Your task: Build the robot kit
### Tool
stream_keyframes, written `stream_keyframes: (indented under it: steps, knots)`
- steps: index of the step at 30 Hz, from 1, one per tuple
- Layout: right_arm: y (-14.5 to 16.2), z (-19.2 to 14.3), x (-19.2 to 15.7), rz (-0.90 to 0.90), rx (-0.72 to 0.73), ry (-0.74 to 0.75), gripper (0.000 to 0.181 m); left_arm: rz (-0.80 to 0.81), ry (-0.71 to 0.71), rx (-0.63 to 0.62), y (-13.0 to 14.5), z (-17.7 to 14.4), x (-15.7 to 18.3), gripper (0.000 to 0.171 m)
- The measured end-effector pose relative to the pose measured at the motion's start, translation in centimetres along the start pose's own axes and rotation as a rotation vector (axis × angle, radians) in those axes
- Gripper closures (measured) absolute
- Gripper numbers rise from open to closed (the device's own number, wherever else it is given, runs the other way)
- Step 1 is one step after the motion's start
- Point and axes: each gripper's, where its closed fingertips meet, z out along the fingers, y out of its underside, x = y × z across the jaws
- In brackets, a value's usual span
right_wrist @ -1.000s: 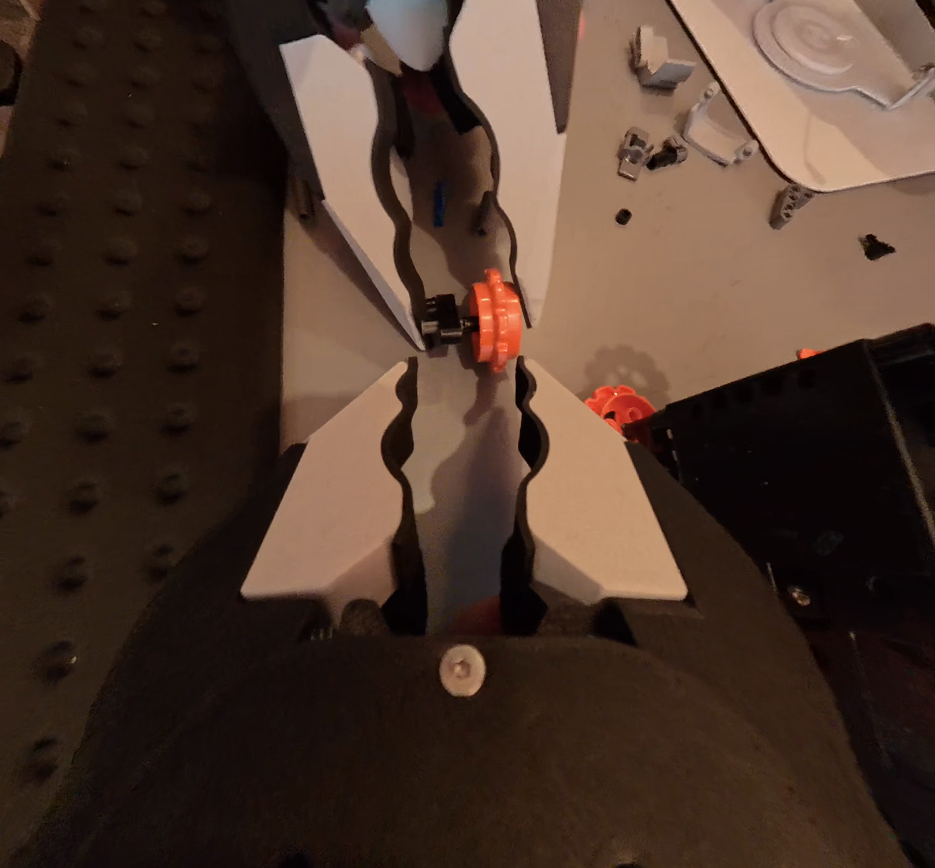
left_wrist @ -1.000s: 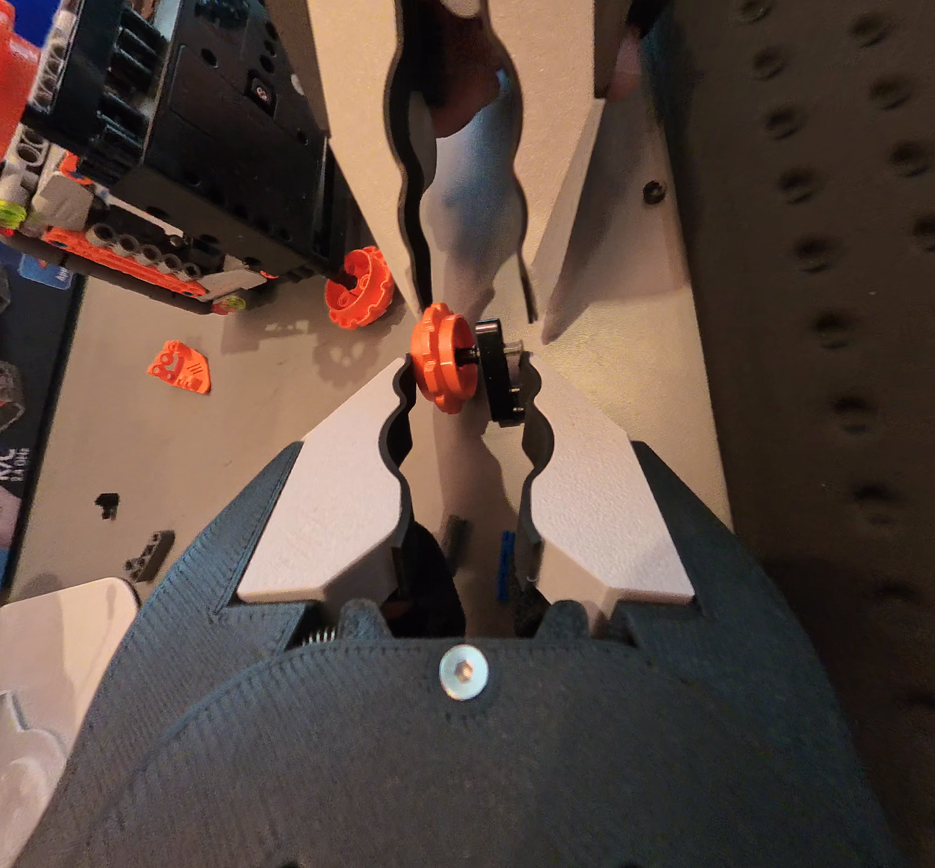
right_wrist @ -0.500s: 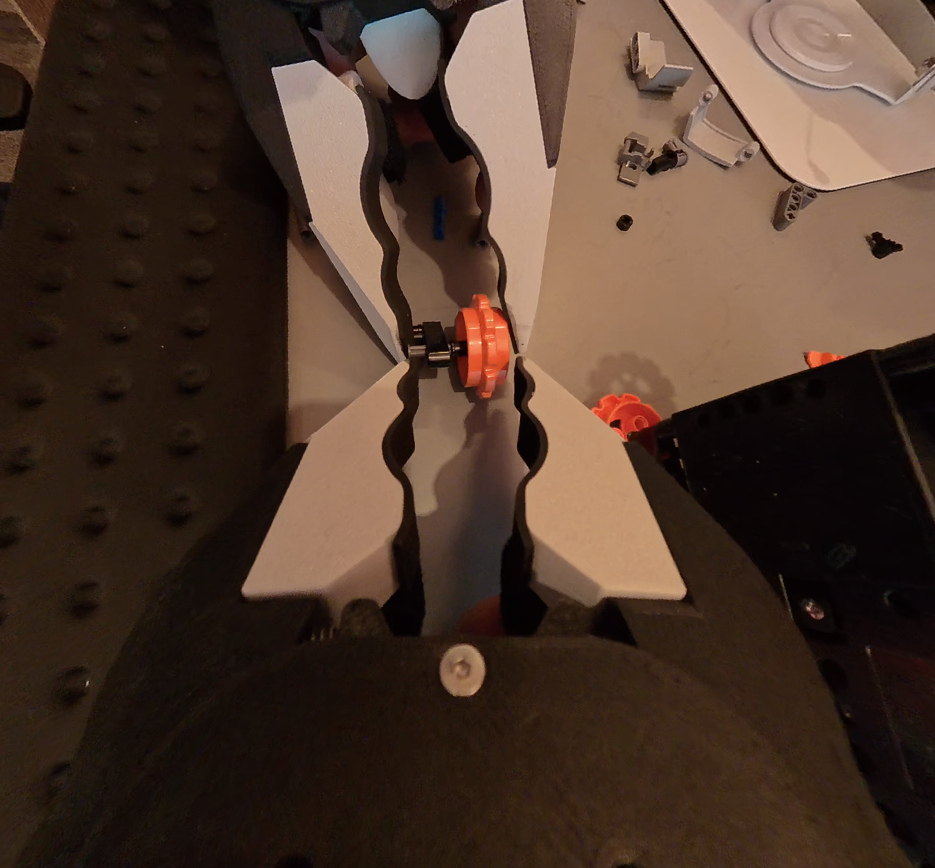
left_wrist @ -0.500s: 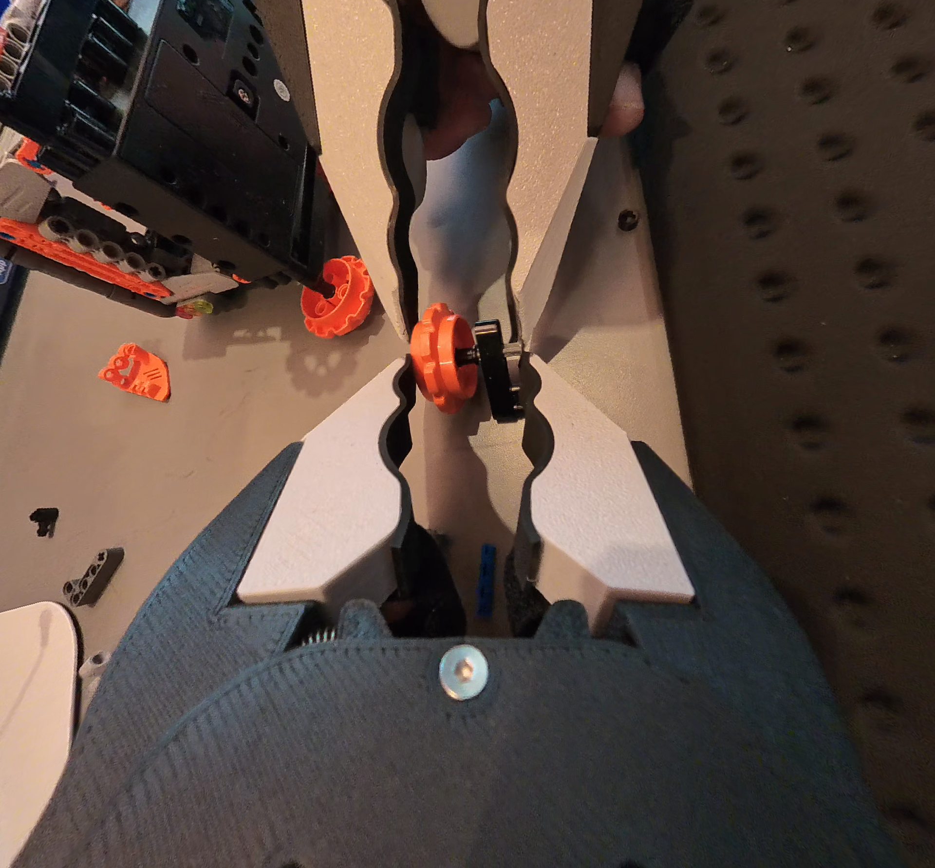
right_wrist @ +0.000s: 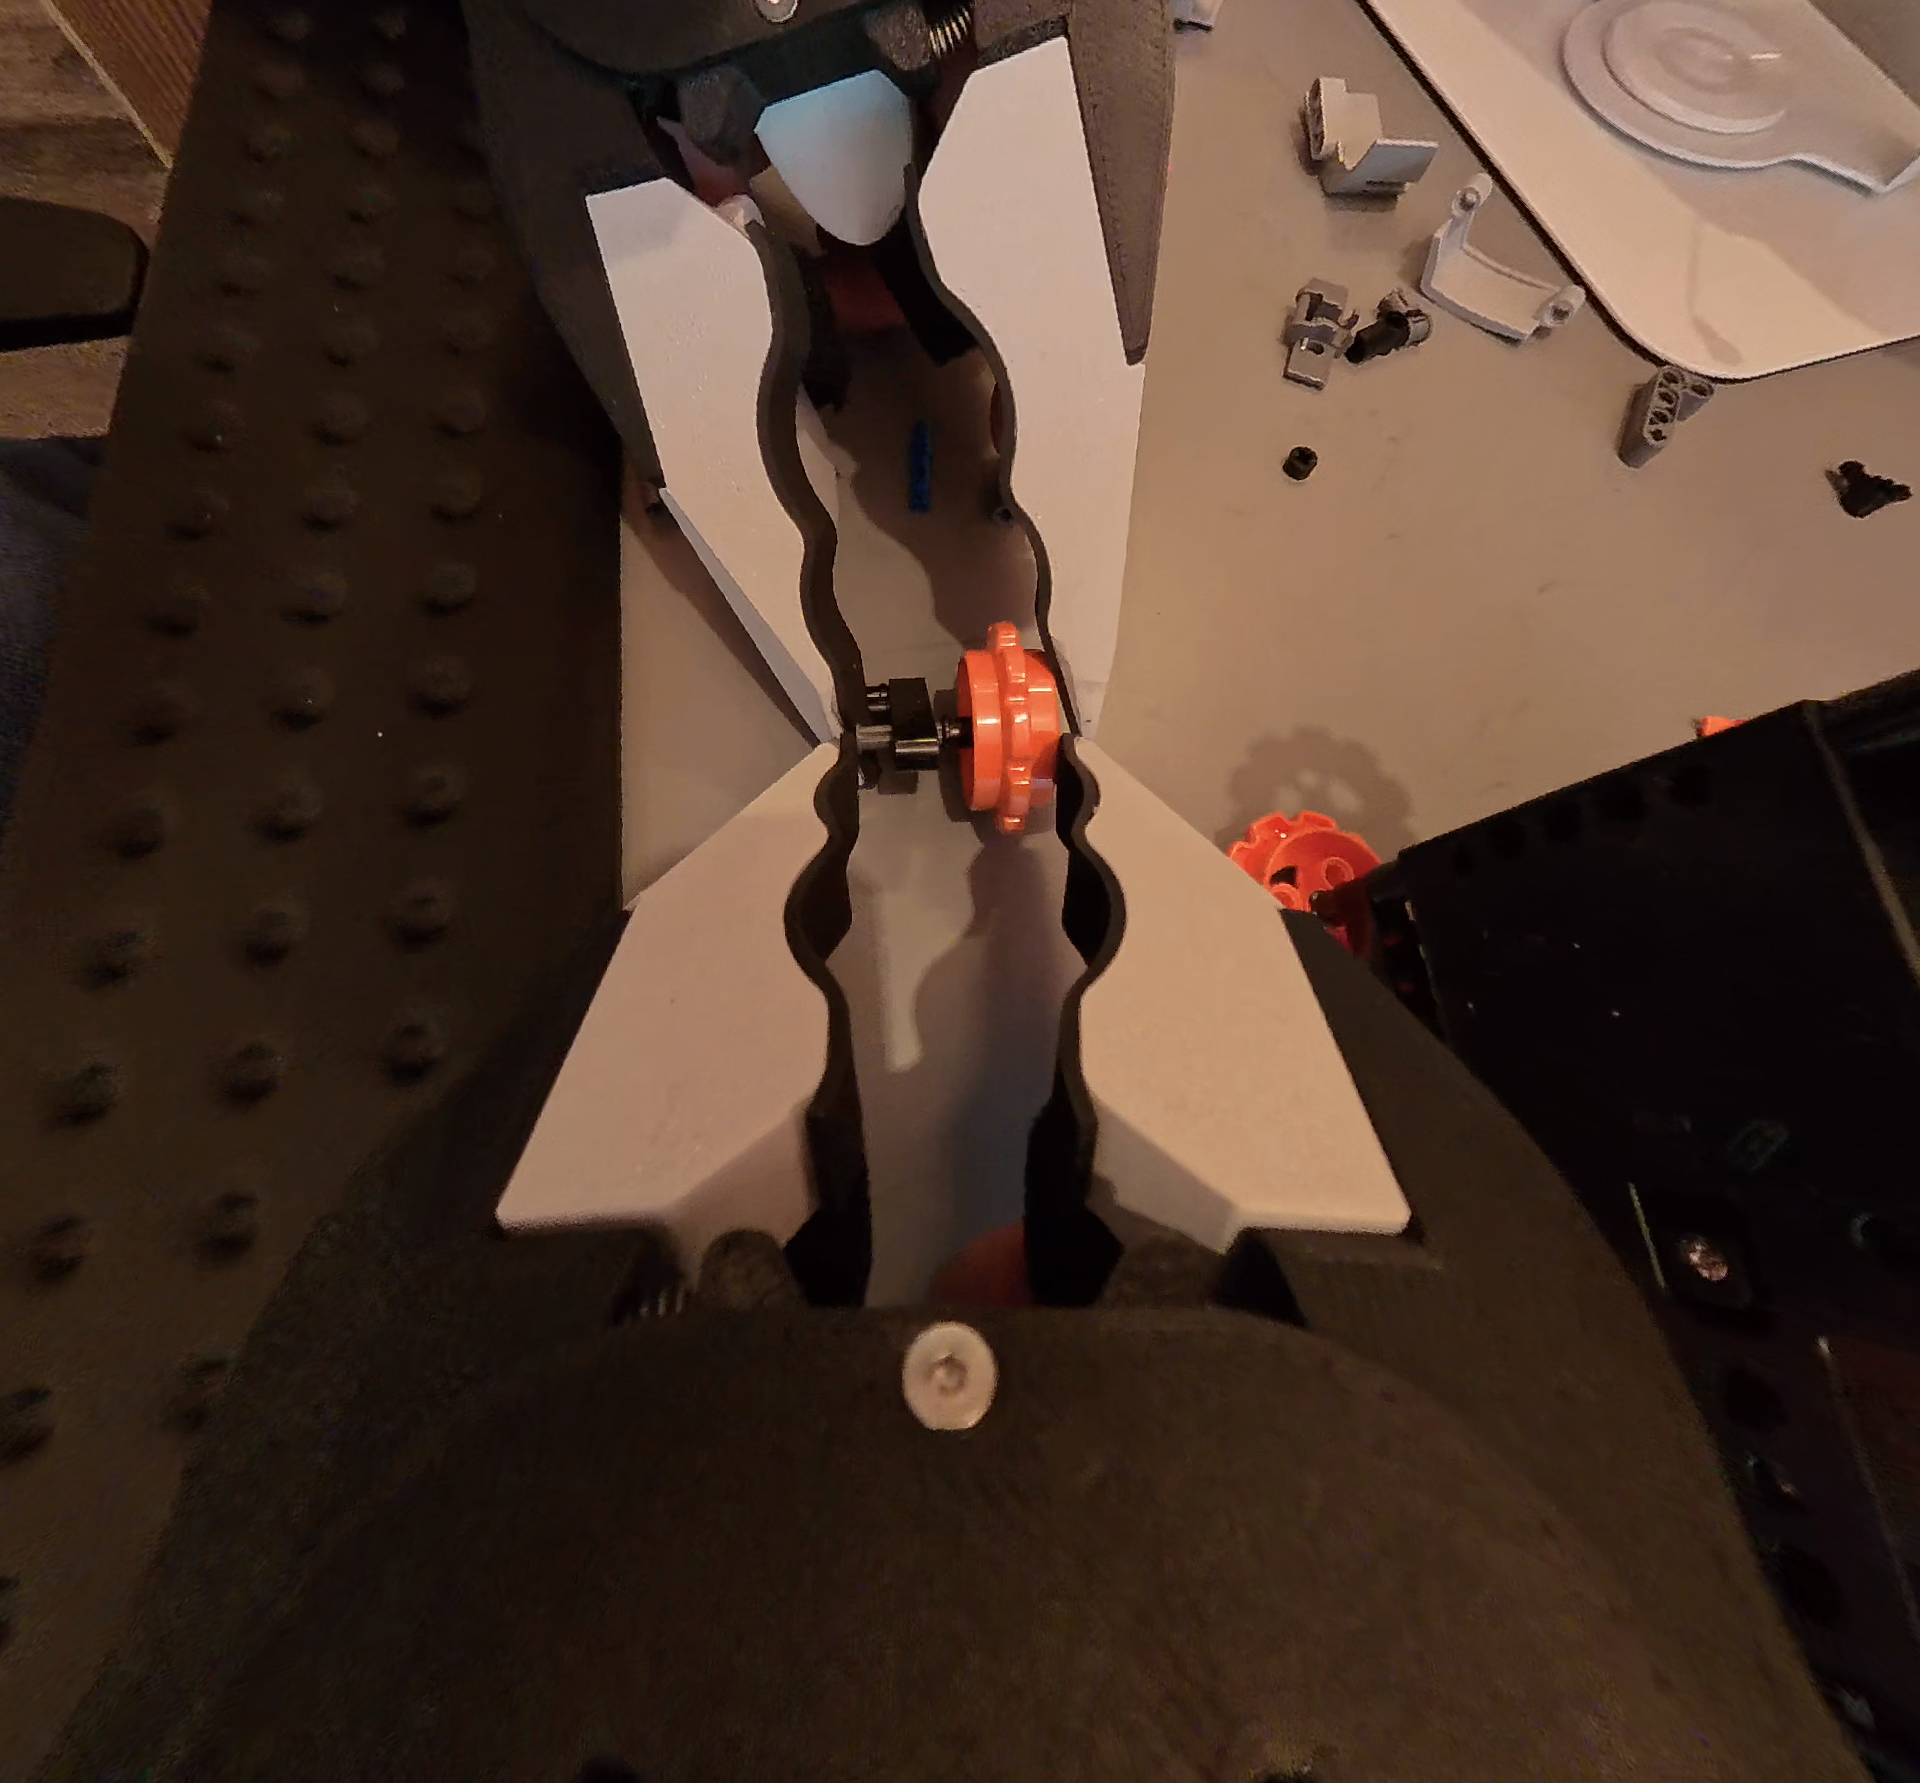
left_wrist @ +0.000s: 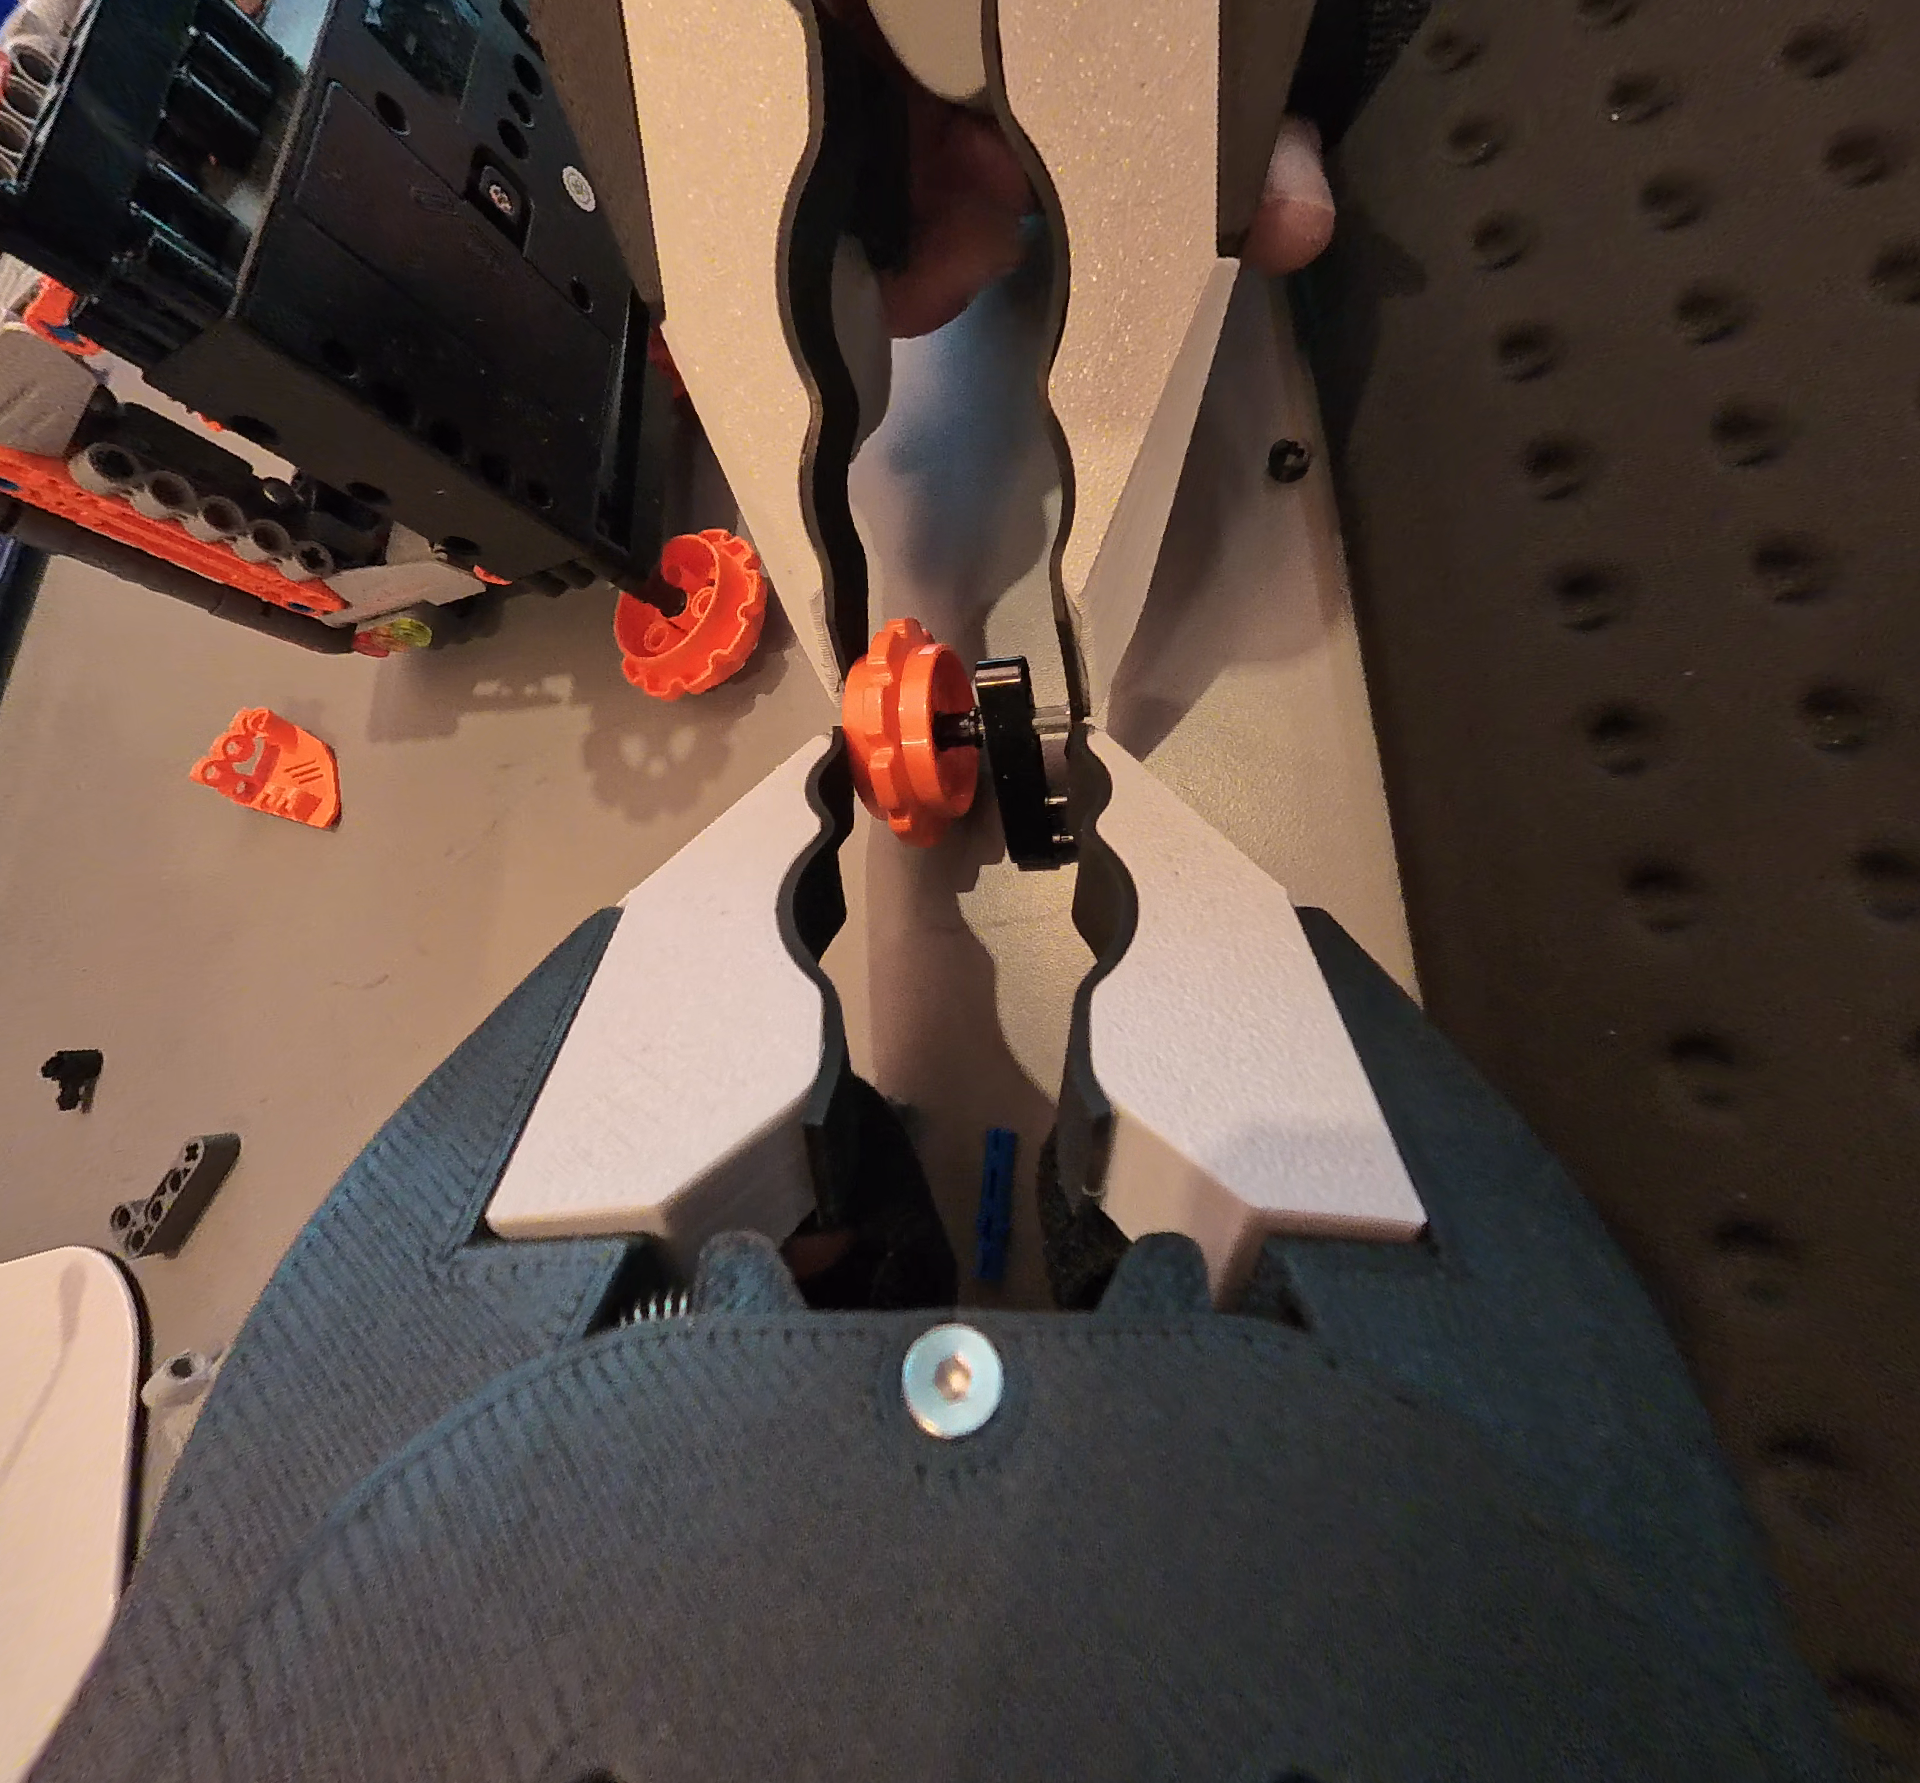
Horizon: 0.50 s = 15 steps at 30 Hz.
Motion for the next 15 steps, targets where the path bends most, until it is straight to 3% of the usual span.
stream_keyframes:
  steps: [15]
  knots:
    - [0.10, 0.08, 0.25, -0.011, -0.036, 0.040, 0.147, 0.016, -0.052, -0.031, -0.01, 0.13, -0.26, 0.134]
